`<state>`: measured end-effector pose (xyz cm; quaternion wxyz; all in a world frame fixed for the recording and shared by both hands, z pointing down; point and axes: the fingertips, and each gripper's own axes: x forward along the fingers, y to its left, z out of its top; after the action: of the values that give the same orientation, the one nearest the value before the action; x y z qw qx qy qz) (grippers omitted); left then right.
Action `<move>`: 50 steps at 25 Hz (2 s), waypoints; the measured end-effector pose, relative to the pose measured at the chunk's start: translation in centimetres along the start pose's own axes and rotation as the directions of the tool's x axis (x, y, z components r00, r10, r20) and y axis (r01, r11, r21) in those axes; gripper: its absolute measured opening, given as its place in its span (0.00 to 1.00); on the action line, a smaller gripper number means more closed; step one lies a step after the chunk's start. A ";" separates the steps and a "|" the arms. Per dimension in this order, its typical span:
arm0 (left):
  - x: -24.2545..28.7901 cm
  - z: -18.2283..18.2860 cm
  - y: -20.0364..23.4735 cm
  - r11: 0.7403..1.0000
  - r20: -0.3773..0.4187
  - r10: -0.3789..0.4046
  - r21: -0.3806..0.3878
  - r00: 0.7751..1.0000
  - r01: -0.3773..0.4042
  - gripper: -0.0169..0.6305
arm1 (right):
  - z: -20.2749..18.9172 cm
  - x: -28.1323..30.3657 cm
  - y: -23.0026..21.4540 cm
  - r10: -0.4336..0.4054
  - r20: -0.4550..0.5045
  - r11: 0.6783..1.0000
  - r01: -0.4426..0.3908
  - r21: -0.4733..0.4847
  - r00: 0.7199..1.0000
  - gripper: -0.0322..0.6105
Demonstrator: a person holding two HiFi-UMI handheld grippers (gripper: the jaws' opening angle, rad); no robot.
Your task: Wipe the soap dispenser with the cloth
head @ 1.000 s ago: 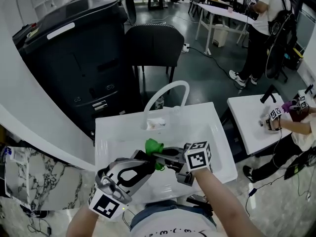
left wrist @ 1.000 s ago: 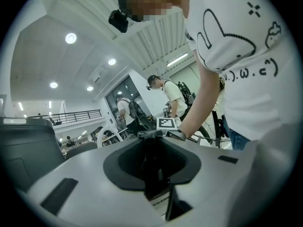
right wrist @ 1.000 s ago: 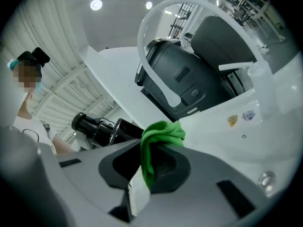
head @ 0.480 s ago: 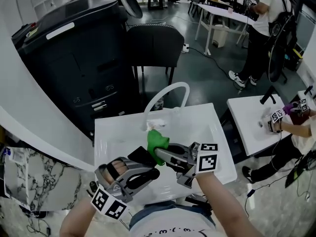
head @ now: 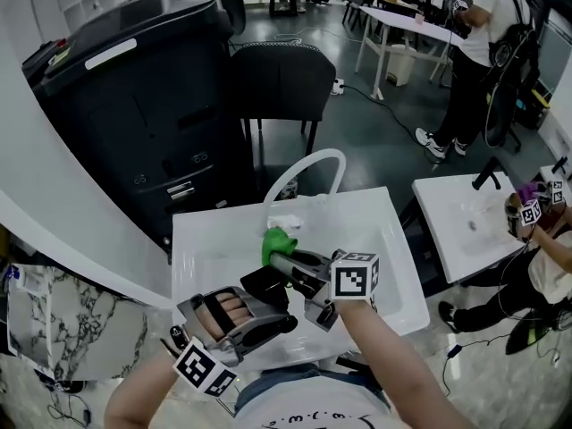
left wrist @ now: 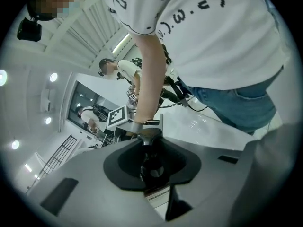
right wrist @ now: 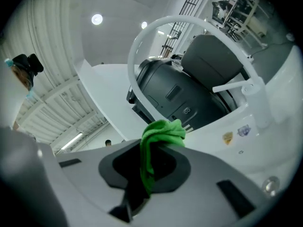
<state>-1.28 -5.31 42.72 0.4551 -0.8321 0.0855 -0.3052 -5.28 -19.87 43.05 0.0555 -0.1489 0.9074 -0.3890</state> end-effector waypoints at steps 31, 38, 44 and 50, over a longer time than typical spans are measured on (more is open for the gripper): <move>1.5 1.5 -3.6 0.947 -0.004 -0.200 0.257 0.980 0.194 0.17 | -4.4 -2.5 1.4 -0.131 -0.559 0.865 -0.181 -0.468 0.819 0.12; 1.5 1.2 -3.8 0.940 -0.008 -0.225 0.260 0.974 0.219 0.17 | -5.1 -2.7 2.4 -0.205 -0.556 0.789 -0.199 -0.581 0.806 0.12; 1.8 -0.1 -4.6 0.909 -0.048 -0.242 0.339 0.969 0.244 0.17 | -6.6 -3.9 5.8 -0.114 -0.639 0.745 -0.360 -0.562 0.761 0.12; 2.1 -0.1 -4.6 0.880 -0.066 -0.232 0.411 0.970 0.239 0.17 | -7.7 -3.2 6.9 -0.097 -0.687 0.720 -0.426 -0.548 0.720 0.12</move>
<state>-0.30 -3.66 47.37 0.5805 -0.7180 -0.0797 -0.3756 -5.49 -9.09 43.31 -0.2971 0.0809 0.9499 -0.0528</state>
